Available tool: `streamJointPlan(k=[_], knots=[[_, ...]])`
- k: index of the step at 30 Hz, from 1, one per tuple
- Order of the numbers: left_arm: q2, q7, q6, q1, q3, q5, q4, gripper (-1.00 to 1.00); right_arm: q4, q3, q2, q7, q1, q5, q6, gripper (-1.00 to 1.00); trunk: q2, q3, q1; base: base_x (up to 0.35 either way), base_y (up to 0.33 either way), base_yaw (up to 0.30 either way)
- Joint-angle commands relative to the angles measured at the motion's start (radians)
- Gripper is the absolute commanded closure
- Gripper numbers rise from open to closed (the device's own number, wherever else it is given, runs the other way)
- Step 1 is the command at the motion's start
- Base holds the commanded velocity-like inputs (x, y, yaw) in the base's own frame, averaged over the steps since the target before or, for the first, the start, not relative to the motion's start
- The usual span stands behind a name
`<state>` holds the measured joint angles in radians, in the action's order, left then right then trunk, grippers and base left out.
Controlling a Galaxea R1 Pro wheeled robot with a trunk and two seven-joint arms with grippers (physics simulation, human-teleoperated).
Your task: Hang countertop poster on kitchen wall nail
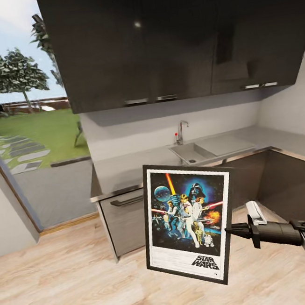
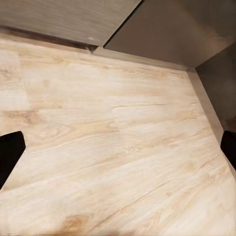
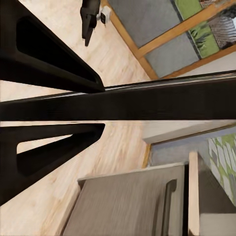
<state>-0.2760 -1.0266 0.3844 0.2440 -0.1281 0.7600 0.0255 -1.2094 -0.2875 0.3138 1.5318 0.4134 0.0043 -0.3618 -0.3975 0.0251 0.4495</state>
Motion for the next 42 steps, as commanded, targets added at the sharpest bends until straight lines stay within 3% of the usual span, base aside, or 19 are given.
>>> streamJointPlan(k=[1,11,20,36,42], knots=[[0.0,-0.001,0.005,0.001,-0.008,0.007,-0.001,-1.0,-0.001,-0.001,0.0,0.006,0.001,0.0,-0.013,1.0,-0.003,0.002,0.001,-0.099,0.286,0.266],[-0.001,-0.001,0.004,0.001,-0.008,0.007,-0.001,-1.0,-0.003,0.001,-0.004,-0.026,0.001,0.002,-0.011,1.0,-0.003,0.002,0.001,-0.104,0.283,0.283],[-0.001,-0.001,0.004,0.001,-0.008,0.007,-0.001,-1.0,-0.004,0.001,-0.004,-0.031,0.001,0.002,-0.011,1.0,-0.003,0.002,0.001,-0.036,0.126,0.291],[-0.002,-0.001,0.002,0.001,-0.008,0.007,-0.001,-1.0,-0.004,0.001,-0.004,-0.032,0.001,0.002,-0.011,1.0,-0.003,0.002,0.001,-0.001,0.277,0.29],[-0.002,-0.001,0.002,0.001,-0.008,0.007,-0.001,-1.0,-0.004,0.001,-0.004,-0.032,0.001,0.002,-0.012,1.0,-0.003,0.002,0.001,0.0,0.292,0.112]])
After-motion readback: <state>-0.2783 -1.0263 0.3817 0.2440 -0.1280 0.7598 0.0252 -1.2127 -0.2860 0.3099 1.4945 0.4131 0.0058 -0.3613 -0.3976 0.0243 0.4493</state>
